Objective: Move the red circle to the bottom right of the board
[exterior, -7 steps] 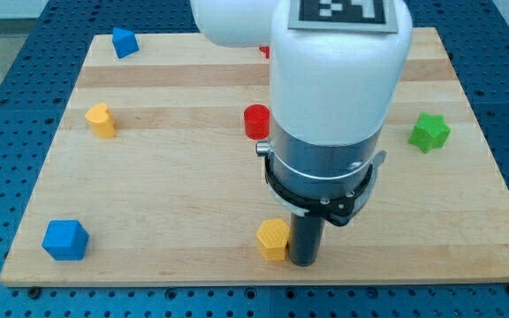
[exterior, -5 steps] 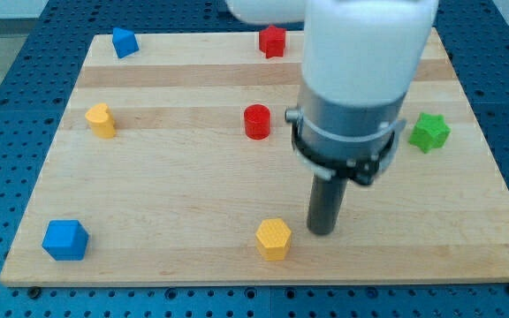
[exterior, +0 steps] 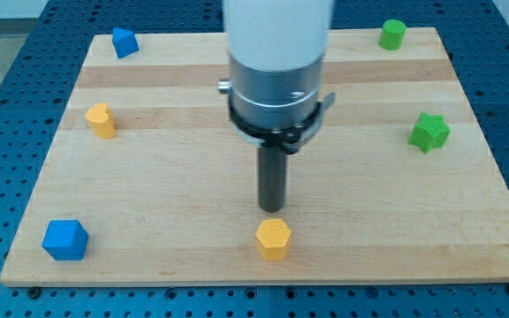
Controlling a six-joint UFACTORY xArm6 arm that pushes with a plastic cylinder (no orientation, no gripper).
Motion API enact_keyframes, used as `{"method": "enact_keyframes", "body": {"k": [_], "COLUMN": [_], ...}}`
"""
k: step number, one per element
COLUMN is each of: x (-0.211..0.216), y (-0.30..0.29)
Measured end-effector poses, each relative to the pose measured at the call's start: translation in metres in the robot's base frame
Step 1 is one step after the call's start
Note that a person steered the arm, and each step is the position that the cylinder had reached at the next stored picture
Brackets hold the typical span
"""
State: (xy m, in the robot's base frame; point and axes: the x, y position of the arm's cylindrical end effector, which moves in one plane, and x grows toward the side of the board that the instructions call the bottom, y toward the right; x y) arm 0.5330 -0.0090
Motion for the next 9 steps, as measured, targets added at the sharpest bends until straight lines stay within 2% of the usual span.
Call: {"method": "enact_keyframes", "body": {"k": [5, 7, 9], "x": [-0.001, -0.068, -0.085], "y": [-0.105, -0.148, -0.152]}}
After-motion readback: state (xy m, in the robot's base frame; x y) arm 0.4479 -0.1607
